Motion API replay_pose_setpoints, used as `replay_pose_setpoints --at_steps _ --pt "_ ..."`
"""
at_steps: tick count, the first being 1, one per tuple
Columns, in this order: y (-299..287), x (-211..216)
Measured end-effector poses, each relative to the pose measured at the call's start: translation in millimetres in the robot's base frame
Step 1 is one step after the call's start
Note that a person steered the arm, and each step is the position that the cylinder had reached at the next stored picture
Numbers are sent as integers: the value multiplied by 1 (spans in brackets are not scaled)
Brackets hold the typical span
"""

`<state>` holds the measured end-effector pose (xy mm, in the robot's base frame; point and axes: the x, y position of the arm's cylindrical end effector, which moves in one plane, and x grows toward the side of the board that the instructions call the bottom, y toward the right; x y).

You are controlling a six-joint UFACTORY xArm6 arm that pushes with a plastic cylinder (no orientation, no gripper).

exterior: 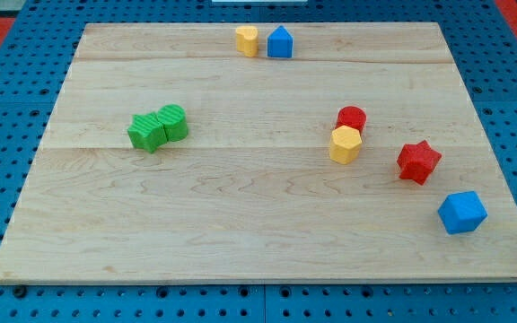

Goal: Place the blue blocks to right of green blocks

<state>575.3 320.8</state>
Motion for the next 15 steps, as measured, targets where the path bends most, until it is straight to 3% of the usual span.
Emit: replay_pose_setpoints --at_steps 2,3,4,6,7,8,9,10,13,14,15 --pt "-228 -56" --pt "-224 -16" --pt "-271 -2" --pt "-322 -133" --pt "-324 -166" --pt "-247 -229" --pt "-216 -305" --pt "-238 -346" --pt "-401 -331" --pt "-398 -271" --pt "-378 -271"
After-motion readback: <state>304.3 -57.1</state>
